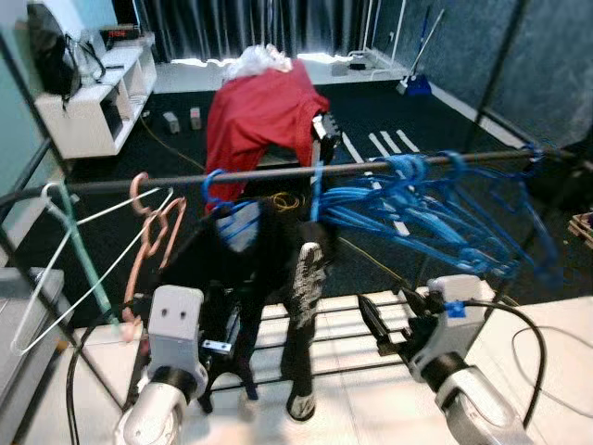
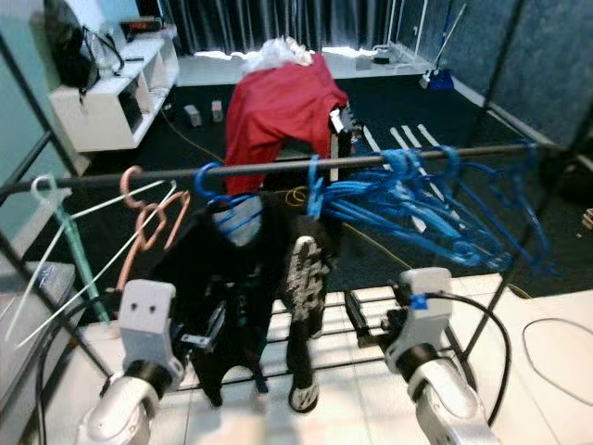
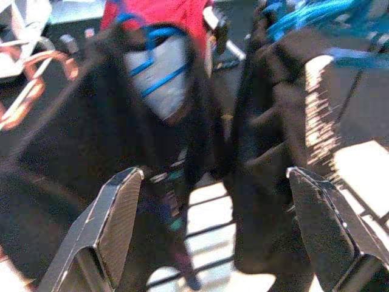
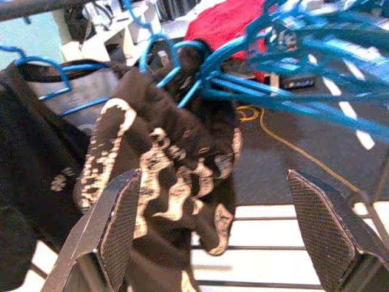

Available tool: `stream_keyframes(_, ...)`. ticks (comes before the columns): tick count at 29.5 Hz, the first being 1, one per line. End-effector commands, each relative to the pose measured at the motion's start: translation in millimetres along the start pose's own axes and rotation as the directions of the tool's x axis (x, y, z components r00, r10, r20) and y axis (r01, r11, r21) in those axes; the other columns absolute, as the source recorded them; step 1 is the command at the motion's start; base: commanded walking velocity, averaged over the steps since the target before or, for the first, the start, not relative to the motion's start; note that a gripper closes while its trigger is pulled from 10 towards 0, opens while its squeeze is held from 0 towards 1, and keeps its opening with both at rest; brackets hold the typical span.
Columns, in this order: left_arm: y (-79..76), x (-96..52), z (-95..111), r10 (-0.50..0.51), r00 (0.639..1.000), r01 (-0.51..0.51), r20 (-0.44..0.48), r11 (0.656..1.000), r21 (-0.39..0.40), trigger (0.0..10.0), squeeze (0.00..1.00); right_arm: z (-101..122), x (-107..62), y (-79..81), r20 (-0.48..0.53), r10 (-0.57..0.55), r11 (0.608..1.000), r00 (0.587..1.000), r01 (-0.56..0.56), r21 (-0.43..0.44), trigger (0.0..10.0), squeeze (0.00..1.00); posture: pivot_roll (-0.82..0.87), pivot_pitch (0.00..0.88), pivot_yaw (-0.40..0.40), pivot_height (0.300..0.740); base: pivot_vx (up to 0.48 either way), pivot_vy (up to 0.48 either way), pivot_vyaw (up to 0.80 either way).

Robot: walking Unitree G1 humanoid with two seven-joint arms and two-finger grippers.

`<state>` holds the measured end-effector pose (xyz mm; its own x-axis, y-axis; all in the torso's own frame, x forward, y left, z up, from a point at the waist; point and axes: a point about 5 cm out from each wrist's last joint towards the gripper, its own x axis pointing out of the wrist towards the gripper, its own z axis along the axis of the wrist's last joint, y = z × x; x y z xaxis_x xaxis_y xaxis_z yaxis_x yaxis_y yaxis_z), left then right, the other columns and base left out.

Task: Hang hanger

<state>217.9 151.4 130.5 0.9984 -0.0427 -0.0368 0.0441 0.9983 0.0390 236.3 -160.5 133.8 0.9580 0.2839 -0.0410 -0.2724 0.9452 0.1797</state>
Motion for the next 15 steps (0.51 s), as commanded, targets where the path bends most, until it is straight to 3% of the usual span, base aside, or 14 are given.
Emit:
stream_keyframes(1,2.4,-1.5,-4,0.008,1.000,-0.008,-0.030,1.000,0.008,10.0,0.00,2,-0.9,1.5,0.000,0.014,1.000,1.000,-0.014,0.017,10.0,0.00,-0.01,0.000,-0.025,0.740,0.000,-0.480,0.00)
stream_keyframes(7,1.1,5.0,9,-0.044,0.999,0.044,0.026,0.999,-0.001,10.0,0.00,7,1.6,1.7,0.012,0.022,0.999,1.000,-0.022,0.035,10.0,0.00,-0.01,0.000,-0.027,0.740,0.000,-0.330,0.00)
stream_keyframes(9,-3.3,12.4,16,-0.060,0.997,0.061,0.052,0.998,-0.008,10.0,0.00,7,2.6,2.7,0.010,0.027,0.999,1.000,-0.028,0.030,10.0,0.00,-0.02,0.000,-0.034,0.740,0.000,0.000,0.00)
stream_keyframes(10,-8.3,22.6,25,-0.078,0.993,0.074,0.089,0.996,0.040,10.0,0.00,7,3.8,3.5,0.007,0.030,0.999,1.000,-0.030,0.025,10.0,0.00,-0.03,0.000,-0.040,0.740,0.000,0.000,0.00)
stream_keyframes(12,-8.3,22.6,25,-0.078,0.993,0.074,0.089,0.996,0.040,10.0,0.00,7,3.8,3.5,0.007,0.030,0.999,1.000,-0.030,0.025,10.0,0.00,-0.03,0.000,-0.040,0.740,0.000,0.000,0.00)
stream_keyframes(13,-10.8,37.7,28,-0.069,0.994,0.063,0.085,0.996,0.070,10.0,0.00,7,5.1,3.8,0.003,0.032,0.999,0.999,-0.032,0.020,10.0,0.00,-0.03,0.000,-0.045,0.740,0.000,0.000,0.00)
stream_keyframes(14,-10.8,37.7,28,-0.069,0.994,0.063,0.085,0.996,0.070,10.0,0.00,7,5.1,3.8,0.003,0.032,0.999,0.999,-0.032,0.020,10.0,0.00,-0.03,0.000,-0.045,0.740,0.000,0.000,0.00)
stream_keyframes(15,-11.5,51.9,27,-0.055,0.997,0.049,0.059,0.994,0.096,10.0,0.00,7,6.1,4.0,0.001,0.034,0.999,0.999,-0.034,0.018,10.0,0.00,-0.03,0.000,-0.044,0.740,0.000,0.000,0.00)
